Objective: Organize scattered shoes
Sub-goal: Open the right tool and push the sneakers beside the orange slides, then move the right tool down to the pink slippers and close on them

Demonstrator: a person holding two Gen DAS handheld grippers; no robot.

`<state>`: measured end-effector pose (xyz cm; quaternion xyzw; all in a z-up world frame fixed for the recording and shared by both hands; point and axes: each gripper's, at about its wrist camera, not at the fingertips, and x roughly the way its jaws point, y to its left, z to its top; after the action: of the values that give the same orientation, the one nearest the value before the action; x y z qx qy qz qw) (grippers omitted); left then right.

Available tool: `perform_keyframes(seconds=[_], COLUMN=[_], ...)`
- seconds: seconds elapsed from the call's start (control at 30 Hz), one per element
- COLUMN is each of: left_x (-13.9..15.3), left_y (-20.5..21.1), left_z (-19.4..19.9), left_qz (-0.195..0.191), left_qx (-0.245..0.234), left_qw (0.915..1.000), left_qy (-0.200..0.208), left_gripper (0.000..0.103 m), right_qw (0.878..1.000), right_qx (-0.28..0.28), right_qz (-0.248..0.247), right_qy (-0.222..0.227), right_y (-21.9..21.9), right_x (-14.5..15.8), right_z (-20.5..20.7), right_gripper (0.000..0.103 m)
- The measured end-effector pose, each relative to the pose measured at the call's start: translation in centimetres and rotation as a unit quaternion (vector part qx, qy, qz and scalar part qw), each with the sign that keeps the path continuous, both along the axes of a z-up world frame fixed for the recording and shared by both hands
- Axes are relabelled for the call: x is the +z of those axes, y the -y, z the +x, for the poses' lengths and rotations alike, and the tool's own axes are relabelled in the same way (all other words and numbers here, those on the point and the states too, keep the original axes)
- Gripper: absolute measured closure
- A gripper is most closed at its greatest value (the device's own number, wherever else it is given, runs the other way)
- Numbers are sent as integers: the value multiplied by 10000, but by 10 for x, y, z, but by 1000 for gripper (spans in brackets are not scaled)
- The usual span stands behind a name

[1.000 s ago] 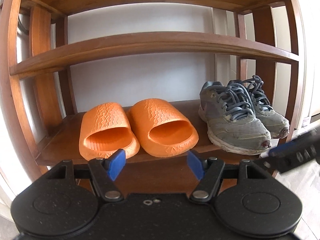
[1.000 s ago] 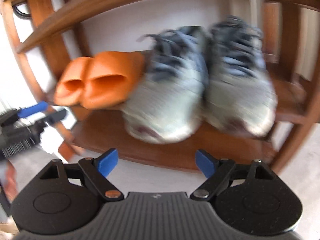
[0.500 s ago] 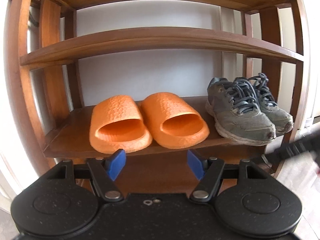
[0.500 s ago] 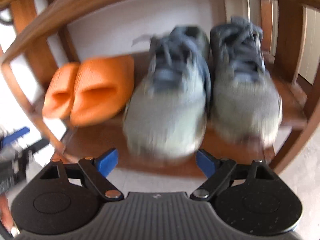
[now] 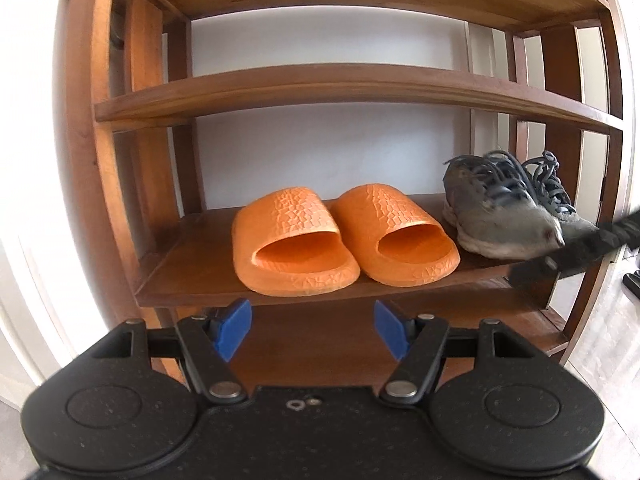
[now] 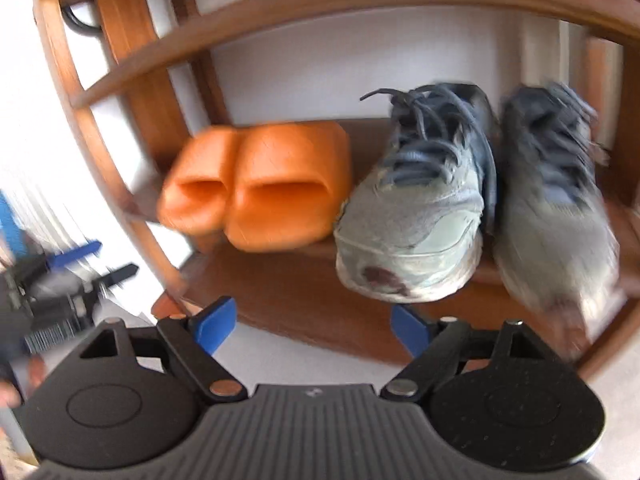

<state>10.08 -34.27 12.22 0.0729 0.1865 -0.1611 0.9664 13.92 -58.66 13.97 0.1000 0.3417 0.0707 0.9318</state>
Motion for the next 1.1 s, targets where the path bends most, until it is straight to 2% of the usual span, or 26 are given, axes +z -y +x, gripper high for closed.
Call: perform_keyframes(seconds=[0.07, 0.13, 0.2, 0.3, 0.43, 0.6, 0.7, 0.8, 0.9, 1.03, 1.1], left_x=[2, 3, 2, -1, -1, -5, -8, -9, -11, -16, -18], left_y=[-4, -7, -10, -14, -24, -39, -57, -85, -111, -146, -158], left_z=[-3, -5, -6, -4, -1, -9, -16, -20, -23, -26, -27], left_qz=[-18, -38, -12, 29, -6, 249, 296, 294, 311, 162, 80], left_qx=[8, -2, -36, -29, -89, -483, -609, -655, -690, -827, -873], left_qw=[10000, 10000, 10000, 10000, 9999, 9985, 9977, 9972, 9969, 9961, 9958], left_qy=[19, 31, 25, -19, -47, 60, -40, -190, -222, -259, -275], left_gripper=[35, 35, 35, 35, 35, 35, 35, 35, 35, 35, 35], right_qw=[9995, 9993, 9989, 9977, 9975, 9983, 9944, 9825, 9628, 9268, 9039], right_qx=[-250, -354, -400, -433, -370, 58, 683, 1328, 1939, 2609, 2811], right_qz=[-167, -3, 92, -169, -28, 49, -213, -205, -95, 135, 276], right_qy=[-51, -90, -205, -488, -602, -574, -775, -1292, -1881, -2697, -3211], right_y=[7, 13, 10, -8, -21, -59, -114, -173, -230, -297, -329], right_x=[3, 2, -3, -22, -40, -60, -78, -100, -122, -150, -162], right_z=[11, 17, 12, 3, -18, -48, -63, -85, -107, -142, -168], right_gripper=[16, 17, 16, 15, 15, 15, 15, 15, 15, 15, 16])
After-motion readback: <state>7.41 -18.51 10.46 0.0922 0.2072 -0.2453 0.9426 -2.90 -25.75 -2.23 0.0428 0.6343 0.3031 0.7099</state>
